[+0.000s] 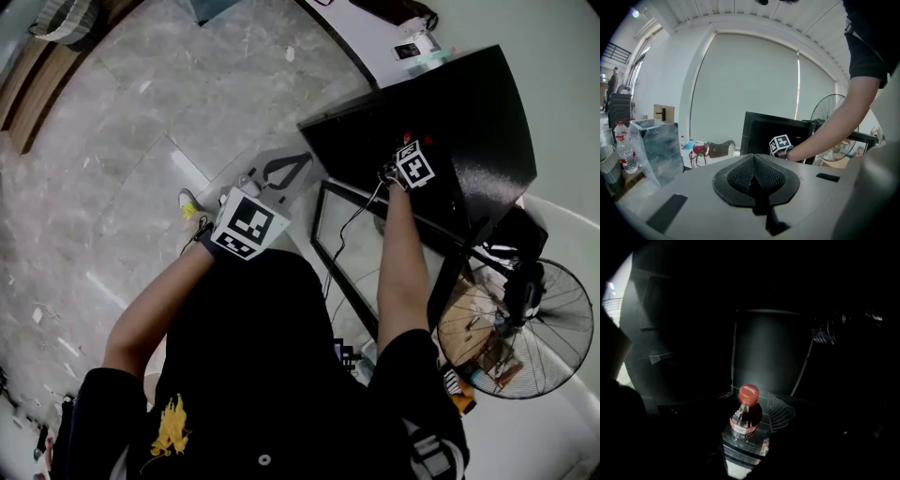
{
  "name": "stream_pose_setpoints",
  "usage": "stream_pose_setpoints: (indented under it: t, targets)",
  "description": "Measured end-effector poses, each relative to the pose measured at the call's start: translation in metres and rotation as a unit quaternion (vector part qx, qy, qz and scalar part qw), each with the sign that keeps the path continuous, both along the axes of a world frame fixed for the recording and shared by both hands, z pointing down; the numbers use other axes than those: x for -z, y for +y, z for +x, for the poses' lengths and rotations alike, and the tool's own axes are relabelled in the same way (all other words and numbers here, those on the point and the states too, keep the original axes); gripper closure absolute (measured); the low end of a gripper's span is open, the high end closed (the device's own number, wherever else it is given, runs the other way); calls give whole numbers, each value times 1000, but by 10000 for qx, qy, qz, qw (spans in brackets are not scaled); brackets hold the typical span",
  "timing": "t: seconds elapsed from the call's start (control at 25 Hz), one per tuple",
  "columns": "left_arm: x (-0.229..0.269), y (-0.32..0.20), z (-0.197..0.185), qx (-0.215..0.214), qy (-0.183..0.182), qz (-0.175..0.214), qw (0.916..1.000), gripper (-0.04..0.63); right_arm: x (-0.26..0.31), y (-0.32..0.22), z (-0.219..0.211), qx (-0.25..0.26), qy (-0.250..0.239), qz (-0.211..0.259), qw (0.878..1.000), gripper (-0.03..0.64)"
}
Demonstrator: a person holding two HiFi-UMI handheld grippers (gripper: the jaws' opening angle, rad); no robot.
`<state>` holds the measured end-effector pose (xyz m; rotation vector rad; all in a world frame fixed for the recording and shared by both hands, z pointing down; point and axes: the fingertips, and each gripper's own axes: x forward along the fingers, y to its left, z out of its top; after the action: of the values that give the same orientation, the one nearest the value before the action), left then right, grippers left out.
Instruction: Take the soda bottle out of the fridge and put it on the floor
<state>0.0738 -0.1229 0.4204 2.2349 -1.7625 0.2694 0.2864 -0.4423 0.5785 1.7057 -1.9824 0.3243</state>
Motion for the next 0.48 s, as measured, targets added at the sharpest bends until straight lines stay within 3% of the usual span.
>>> stream_pose_setpoints:
  t: [0.28,0.48]
  targets:
    - [-3,4,2,2,14,-44,10000,577,-3,-2,-1,46,52,-72,9999,476]
    - [-5,11,2,5,21,-83,10000,577,-1,-2,-2,83,71,-93,9999,486]
